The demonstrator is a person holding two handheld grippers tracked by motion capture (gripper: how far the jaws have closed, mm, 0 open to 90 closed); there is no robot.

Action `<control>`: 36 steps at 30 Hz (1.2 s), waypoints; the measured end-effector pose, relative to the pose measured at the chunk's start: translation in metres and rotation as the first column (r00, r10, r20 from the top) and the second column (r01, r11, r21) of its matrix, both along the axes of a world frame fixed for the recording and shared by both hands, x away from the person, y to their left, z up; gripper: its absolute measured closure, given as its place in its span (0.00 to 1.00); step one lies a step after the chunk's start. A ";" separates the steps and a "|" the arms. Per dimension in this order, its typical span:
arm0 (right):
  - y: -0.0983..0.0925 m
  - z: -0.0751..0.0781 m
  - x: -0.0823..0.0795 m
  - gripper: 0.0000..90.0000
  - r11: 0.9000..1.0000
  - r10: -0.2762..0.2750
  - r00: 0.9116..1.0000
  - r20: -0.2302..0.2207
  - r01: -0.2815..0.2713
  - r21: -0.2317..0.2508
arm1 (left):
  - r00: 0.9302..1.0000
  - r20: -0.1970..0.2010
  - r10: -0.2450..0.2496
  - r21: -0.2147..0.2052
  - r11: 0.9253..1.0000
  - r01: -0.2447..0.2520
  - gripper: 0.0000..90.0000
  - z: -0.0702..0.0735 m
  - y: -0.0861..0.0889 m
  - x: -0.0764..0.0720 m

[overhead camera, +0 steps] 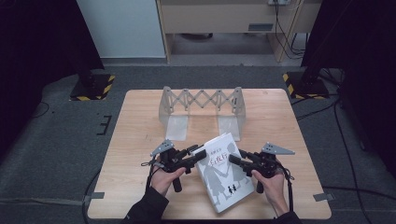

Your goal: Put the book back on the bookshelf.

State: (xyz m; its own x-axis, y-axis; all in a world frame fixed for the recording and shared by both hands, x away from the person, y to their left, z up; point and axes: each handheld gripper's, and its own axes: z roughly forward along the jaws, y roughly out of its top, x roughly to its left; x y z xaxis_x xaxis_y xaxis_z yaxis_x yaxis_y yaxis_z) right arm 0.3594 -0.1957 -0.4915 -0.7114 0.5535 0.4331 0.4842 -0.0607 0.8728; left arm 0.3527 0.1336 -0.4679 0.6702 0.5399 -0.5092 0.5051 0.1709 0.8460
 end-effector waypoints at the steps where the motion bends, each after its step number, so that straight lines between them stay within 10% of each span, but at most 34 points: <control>1: 0.000 0.001 0.000 0.56 1.000 -0.003 1.000 0.010 0.003 0.009 | 1.000 0.010 0.001 -0.005 1.000 -0.001 0.52 0.004 -0.001 0.000; 8: -0.002 0.008 -0.003 0.58 0.998 -0.018 0.997 0.073 0.013 0.066 | 0.997 0.080 -0.022 0.043 0.999 0.019 0.53 0.027 -0.005 -0.003; 27: -0.002 0.006 -0.005 0.58 0.997 0.005 0.996 0.088 -0.012 0.076 | 0.994 0.060 -0.090 0.135 0.988 0.081 0.37 0.030 -0.009 -0.005; 36: -0.003 0.005 -0.005 0.58 0.997 0.016 0.997 0.080 -0.022 0.074 | 0.995 0.021 -0.093 0.133 0.987 0.089 0.50 0.029 -0.006 -0.002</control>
State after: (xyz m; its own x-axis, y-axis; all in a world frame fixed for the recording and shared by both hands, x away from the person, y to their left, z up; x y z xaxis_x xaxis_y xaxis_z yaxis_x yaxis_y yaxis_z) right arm 0.3548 -0.1985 -0.4867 -0.7553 0.5079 0.4142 0.4149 -0.1187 0.9021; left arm 0.3510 0.1281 -0.4391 0.7324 0.5372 -0.4184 0.4900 0.0109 0.8717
